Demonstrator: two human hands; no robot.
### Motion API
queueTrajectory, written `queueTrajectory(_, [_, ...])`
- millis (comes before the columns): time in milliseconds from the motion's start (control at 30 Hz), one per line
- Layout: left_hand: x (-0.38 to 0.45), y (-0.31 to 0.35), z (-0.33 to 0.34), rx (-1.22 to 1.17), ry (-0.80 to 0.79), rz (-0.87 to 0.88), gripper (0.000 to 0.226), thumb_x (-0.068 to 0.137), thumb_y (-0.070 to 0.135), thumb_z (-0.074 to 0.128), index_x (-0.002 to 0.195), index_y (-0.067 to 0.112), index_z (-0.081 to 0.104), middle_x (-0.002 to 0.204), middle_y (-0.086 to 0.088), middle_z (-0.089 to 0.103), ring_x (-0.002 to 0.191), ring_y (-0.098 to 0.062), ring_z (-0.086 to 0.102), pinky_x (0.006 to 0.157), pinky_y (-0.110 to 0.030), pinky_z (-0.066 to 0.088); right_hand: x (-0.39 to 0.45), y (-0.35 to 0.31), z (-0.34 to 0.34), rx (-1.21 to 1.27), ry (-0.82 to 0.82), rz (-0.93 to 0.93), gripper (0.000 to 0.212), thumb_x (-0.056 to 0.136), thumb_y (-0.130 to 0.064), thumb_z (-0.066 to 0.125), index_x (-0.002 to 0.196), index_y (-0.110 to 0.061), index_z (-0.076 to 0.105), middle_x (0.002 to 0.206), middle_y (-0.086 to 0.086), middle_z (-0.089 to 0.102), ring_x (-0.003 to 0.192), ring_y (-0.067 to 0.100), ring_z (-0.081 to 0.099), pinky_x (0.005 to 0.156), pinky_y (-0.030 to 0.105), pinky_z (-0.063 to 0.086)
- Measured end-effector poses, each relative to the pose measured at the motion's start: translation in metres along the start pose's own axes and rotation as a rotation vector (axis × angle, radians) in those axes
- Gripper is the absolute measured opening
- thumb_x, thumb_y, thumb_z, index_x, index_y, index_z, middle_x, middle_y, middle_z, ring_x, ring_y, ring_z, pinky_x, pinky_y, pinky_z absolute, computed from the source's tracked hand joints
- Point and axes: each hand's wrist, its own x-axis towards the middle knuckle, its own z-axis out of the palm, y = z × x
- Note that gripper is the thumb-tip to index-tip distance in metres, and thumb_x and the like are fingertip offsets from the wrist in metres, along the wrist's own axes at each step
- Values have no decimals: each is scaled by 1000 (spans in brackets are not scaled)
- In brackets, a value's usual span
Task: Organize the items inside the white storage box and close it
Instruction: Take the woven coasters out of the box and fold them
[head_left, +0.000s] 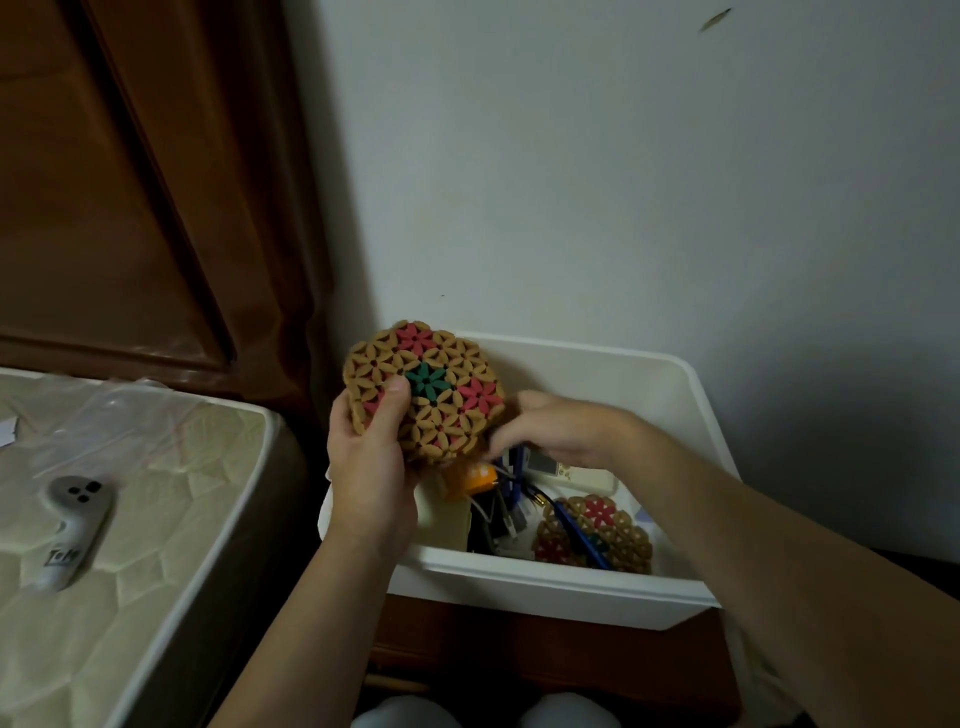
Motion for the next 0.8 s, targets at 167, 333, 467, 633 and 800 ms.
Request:
queueTrajectory(167, [2, -8, 6, 265, 30, -21, 37, 98, 27, 71, 132, 30, 55, 124, -2, 67, 116, -31, 67, 91, -59, 60, -26, 22, -22, -394, 103, 138, 40, 91, 1, 62, 124, -16, 75, 127, 4, 69, 117, 24, 62, 92, 31, 49])
queueTrajectory(333, [4, -9, 5, 284, 58, -61, 42, 99, 27, 70, 137, 29, 52, 125, -3, 65, 115, -32, 66, 89, -60, 61, -32, 68, -13, -812, 134, 442, 27, 92, -26, 71, 111, -7, 69, 95, 6, 67, 82, 22, 66, 65, 33, 57])
queueTrajectory(467, [5, -10, 7, 309, 52, -60, 39, 99, 27, 71, 133, 30, 53, 125, -1, 65, 115, -31, 66, 87, -61, 61, -22, 90, 4, -901, 119, 515, 44, 92, -29, 74, 129, -9, 61, 98, 3, 56, 90, 20, 58, 71, 31, 49])
queueTrajectory(633, [6, -10, 5, 317, 59, -77, 37, 97, 27, 72, 129, 33, 54, 124, -1, 66, 114, -31, 66, 87, -60, 61, -10, 100, 10, -943, 161, 454, 35, 93, -29, 73, 121, -11, 64, 109, 6, 63, 98, 22, 63, 78, 32, 52])
queueTrajectory(800, [8, -11, 5, 312, 59, -80, 36, 97, 28, 73, 129, 33, 56, 123, -1, 68, 113, -30, 67, 89, -60, 61, -8, 98, 4, -840, 213, 453, 38, 88, -37, 77, 112, -14, 58, 96, 3, 59, 80, 17, 59, 61, 27, 48])
